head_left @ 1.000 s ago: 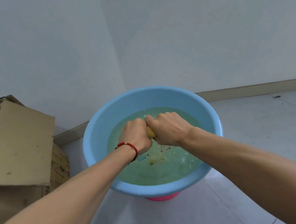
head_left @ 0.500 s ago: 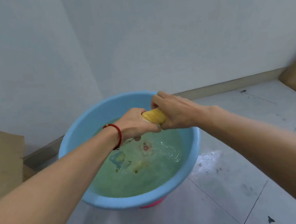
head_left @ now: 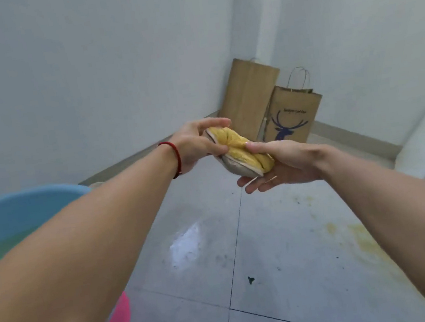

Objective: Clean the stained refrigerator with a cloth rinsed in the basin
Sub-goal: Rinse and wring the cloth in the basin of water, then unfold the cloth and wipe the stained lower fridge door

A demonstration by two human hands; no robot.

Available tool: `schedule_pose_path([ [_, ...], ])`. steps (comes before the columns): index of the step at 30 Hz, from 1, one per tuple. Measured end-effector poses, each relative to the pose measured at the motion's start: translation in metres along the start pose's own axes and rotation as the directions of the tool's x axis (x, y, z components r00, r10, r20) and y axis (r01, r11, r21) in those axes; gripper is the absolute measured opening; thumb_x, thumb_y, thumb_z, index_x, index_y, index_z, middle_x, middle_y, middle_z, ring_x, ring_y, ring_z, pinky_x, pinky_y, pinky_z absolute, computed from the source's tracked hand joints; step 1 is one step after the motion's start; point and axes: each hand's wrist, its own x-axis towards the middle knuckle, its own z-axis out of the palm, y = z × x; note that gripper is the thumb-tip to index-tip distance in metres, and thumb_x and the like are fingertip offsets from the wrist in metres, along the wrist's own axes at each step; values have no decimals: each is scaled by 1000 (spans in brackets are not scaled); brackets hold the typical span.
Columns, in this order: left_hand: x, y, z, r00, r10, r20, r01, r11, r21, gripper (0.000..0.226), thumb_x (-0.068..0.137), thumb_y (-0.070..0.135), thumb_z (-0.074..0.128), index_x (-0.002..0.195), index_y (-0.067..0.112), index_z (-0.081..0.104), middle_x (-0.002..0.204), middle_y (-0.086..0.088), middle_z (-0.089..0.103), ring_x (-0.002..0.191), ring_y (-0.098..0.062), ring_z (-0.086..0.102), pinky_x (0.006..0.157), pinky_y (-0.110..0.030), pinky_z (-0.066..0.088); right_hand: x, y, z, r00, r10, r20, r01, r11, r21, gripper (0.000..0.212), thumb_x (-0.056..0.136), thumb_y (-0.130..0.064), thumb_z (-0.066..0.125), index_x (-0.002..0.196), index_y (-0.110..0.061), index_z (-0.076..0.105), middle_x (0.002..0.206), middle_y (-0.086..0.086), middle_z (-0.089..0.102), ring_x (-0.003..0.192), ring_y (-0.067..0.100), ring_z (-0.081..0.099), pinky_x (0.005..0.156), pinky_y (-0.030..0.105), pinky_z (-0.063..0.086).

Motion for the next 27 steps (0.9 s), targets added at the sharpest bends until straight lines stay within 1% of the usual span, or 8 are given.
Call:
schedule_pose_path([
  [4, -2, 2, 32, 989, -41, -143, 45, 999, 21, 74, 79, -10, 78, 144, 13, 52, 100, -14, 71, 101, -25, 71, 101, -35, 54, -3, 24, -18, 970, -170, -176, 205, 957, 204, 33, 106, -33, 58, 136, -22, 60, 132, 12, 70, 119, 33, 69, 99, 50, 56],
  [7, -14, -8, 53, 977, -76, -200, 67, 996, -51, 69, 81, -7, 78, 143, 8, 52, 114, -26, 71, 107, -34, 71, 95, -39, 58, 1, 38, -22, 886, -279, -372, 413, 839, 355, 29, 101, -17, 64, 130, -13, 65, 127, 8, 72, 126, 30, 65, 105, 49, 52],
  [10, -21, -14, 80, 980, -135, -144, 112, 981, -160, 50, 86, -2, 75, 133, 5, 60, 113, -22, 74, 98, -29, 74, 76, -30, 62, -8, 51, -31, 843, -358, -401, 525, 709, 471, 24, 97, -4, 63, 121, -8, 64, 121, 19, 71, 118, 34, 67, 108, 51, 49],
  [13, -18, -14, 107, 975, -216, -49, 210, 972, -103, 33, 93, 19, 73, 125, 15, 68, 113, -8, 76, 96, -23, 74, 78, -33, 60, -23, 55, -55, 816, -438, -377, 578, 609, 543, 24, 96, 3, 59, 116, -10, 59, 114, 18, 66, 107, 33, 65, 103, 52, 52],
  [16, -3, -13, 143, 969, -243, -50, 246, 968, 44, 32, 90, 36, 74, 119, 21, 72, 107, -2, 74, 94, -23, 67, 81, -36, 54, -39, 69, -92, 813, -460, -358, 582, 679, 448, 24, 93, 0, 66, 116, -6, 61, 114, 18, 68, 111, 34, 67, 102, 50, 53],
  [20, 22, 4, 202, 971, -57, -230, 62, 998, 15, 34, 85, 32, 74, 114, 14, 74, 117, -4, 75, 119, -23, 65, 105, -45, 47, -67, 99, -142, 877, -381, -294, 421, 903, 85, 38, 88, -29, 82, 117, -10, 65, 118, 15, 71, 114, 32, 69, 97, 45, 59],
  [24, 47, 30, 266, 981, 32, -192, -15, 996, 92, 22, 93, 2, 67, 113, 10, 71, 108, -14, 76, 105, -31, 72, 93, -51, 58, -99, 130, -188, 853, -288, -434, 274, 957, -97, 51, 85, -59, 76, 111, -17, 64, 108, 3, 70, 102, 22, 68, 85, 40, 59],
  [27, 65, 52, 314, 993, 34, -110, -15, 986, 164, 32, 90, -4, 64, 114, 17, 67, 113, -21, 70, 105, -38, 70, 89, -51, 60, -117, 149, -213, 776, -251, -579, 276, 960, -46, 53, 87, -56, 76, 123, -23, 55, 116, -2, 64, 105, 19, 64, 85, 37, 57],
])
